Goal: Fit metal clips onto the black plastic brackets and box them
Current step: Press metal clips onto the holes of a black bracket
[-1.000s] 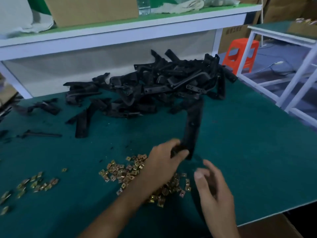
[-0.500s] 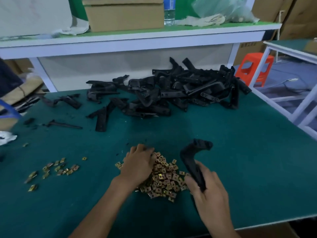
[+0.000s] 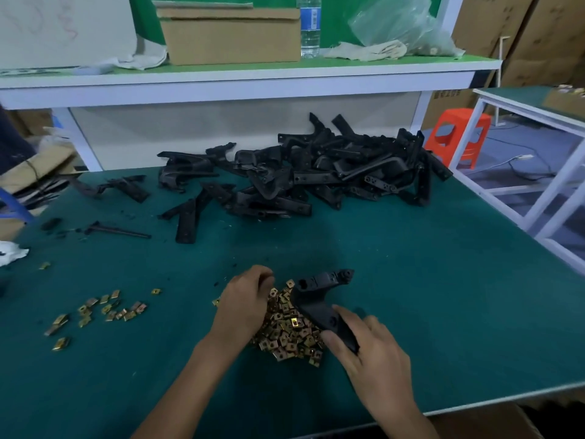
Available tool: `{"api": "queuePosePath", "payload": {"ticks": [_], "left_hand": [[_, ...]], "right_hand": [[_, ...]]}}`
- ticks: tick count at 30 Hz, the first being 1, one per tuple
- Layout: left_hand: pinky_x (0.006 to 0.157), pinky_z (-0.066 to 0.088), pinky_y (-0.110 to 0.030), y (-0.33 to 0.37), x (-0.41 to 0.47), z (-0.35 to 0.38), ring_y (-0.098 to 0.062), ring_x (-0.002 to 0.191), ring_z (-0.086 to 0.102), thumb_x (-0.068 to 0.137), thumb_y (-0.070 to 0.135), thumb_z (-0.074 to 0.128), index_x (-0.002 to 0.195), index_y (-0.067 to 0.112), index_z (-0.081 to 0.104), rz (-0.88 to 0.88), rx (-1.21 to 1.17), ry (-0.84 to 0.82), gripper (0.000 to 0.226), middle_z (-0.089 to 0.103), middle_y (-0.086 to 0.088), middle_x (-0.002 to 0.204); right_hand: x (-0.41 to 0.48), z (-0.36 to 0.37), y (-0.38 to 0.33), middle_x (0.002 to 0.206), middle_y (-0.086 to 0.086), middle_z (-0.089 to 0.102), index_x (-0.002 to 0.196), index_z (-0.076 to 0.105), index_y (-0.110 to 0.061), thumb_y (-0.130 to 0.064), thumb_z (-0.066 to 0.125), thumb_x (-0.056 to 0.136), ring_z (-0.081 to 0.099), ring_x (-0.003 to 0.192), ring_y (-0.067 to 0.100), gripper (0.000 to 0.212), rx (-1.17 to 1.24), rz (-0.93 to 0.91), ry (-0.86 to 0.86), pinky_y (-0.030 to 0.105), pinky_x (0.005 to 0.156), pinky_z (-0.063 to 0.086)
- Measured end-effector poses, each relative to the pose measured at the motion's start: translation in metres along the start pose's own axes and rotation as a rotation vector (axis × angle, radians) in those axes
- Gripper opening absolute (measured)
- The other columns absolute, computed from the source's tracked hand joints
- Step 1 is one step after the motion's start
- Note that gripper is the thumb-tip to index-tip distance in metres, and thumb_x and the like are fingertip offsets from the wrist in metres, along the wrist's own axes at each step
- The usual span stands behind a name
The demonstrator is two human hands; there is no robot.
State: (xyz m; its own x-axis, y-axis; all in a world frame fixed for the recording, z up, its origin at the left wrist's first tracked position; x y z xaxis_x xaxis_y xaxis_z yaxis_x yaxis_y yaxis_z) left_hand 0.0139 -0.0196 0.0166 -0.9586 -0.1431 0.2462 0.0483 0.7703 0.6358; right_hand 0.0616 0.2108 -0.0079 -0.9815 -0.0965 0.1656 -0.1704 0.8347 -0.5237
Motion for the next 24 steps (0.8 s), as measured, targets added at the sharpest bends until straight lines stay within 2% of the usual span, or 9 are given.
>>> {"api": "queuePosePath", "payload": {"ticks": [4, 5, 9, 11, 13, 16, 18, 24], "left_hand": [[0.071, 0.038, -0.012, -0.011, -0.011, -0.001, -0.011, 0.089, 0.062, 0.101, 0.021, 0.059, 0.106, 0.014, 0.07, -0.056, -0.074, -0.008, 0.015, 0.07, 0.008, 0.096], [0.072, 0.039, -0.013, -0.015, -0.015, -0.002, -0.012, 0.09, 0.063, 0.101, 0.02, 0.059, 0.104, 0.015, 0.068, -0.07, -0.088, 0.005, 0.011, 0.068, 0.009, 0.095], [0.075, 0.046, -0.033, -0.02, -0.029, -0.003, -0.011, 0.083, 0.063, 0.103, 0.023, 0.054, 0.1, 0.026, 0.054, -0.066, -0.121, 0.092, 0.005, 0.065, 0.013, 0.088], [0.07, 0.046, -0.026, -0.022, -0.038, -0.001, -0.004, 0.081, 0.061, 0.103, 0.027, 0.049, 0.097, 0.039, 0.048, -0.087, -0.146, 0.135, 0.014, 0.064, 0.015, 0.086], [0.067, 0.041, -0.021, -0.026, -0.044, 0.003, -0.003, 0.082, 0.058, 0.104, 0.031, 0.046, 0.094, 0.045, 0.042, -0.101, -0.137, 0.159, 0.017, 0.062, 0.017, 0.087], [0.076, 0.037, -0.026, -0.018, -0.05, -0.003, -0.013, 0.088, 0.051, 0.103, 0.027, 0.048, 0.101, 0.033, 0.049, 0.015, -0.049, 0.25, 0.006, 0.059, 0.011, 0.098], [0.083, 0.031, -0.023, -0.014, -0.052, -0.007, -0.015, 0.092, 0.047, 0.104, 0.024, 0.05, 0.103, 0.021, 0.056, 0.091, 0.02, 0.319, 0.006, 0.056, 0.008, 0.103], [0.07, 0.038, -0.029, -0.024, -0.053, -0.007, -0.003, 0.085, 0.055, 0.101, 0.038, 0.044, 0.103, 0.036, 0.049, -0.008, -0.185, 0.308, 0.006, 0.058, 0.022, 0.092]], "right_hand": [[0.0, 0.001, -0.001, 0.089, -0.014, 0.048, 0.134, 0.06, -0.045, -0.087, 0.019, 0.081, 0.058, 0.091, 0.015, 0.08, -0.011, -0.013, 0.016, 0.032, 0.063, 0.045], [0.0, 0.0, -0.001, 0.088, -0.015, 0.049, 0.132, 0.061, -0.044, -0.086, 0.022, 0.082, 0.059, 0.09, 0.015, 0.077, -0.013, -0.016, 0.028, 0.031, 0.061, 0.044], [0.001, 0.002, 0.0, 0.088, -0.014, 0.054, 0.129, 0.063, -0.043, -0.082, 0.031, 0.088, 0.061, 0.088, 0.013, 0.066, -0.023, -0.024, 0.044, 0.028, 0.06, 0.04], [0.001, 0.002, 0.001, 0.087, -0.013, 0.056, 0.128, 0.063, -0.043, -0.083, 0.027, 0.089, 0.061, 0.086, 0.013, 0.067, -0.038, -0.03, 0.048, 0.028, 0.059, 0.041], [0.002, 0.003, -0.001, 0.086, -0.013, 0.057, 0.125, 0.064, -0.043, -0.084, 0.023, 0.088, 0.062, 0.085, 0.012, 0.069, -0.063, -0.042, 0.06, 0.027, 0.058, 0.04], [0.002, 0.005, -0.001, 0.092, -0.015, 0.058, 0.128, 0.061, -0.046, -0.086, 0.018, 0.086, 0.061, 0.089, 0.01, 0.072, -0.092, -0.037, 0.031, 0.026, 0.061, 0.038], [0.003, 0.008, 0.0, 0.095, -0.014, 0.057, 0.13, 0.057, -0.048, -0.088, 0.014, 0.084, 0.06, 0.093, 0.01, 0.074, -0.11, -0.036, 0.007, 0.026, 0.064, 0.038], [0.006, 0.007, 0.001, 0.096, -0.012, 0.06, 0.129, 0.059, -0.045, -0.086, 0.02, 0.085, 0.061, 0.094, 0.013, 0.072, -0.095, -0.022, 0.029, 0.028, 0.063, 0.036]]}}
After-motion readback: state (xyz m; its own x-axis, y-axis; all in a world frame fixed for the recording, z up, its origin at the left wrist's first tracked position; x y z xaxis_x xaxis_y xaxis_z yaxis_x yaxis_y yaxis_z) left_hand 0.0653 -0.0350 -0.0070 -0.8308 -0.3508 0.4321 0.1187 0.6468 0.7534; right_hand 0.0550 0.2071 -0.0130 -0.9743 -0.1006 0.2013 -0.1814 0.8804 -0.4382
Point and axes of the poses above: each hand's wrist, its own x-axis towards the middle knuckle, its own z-axis out of the palm, y = z × x, the point moved 9 cm from there along x, towards the middle knuckle
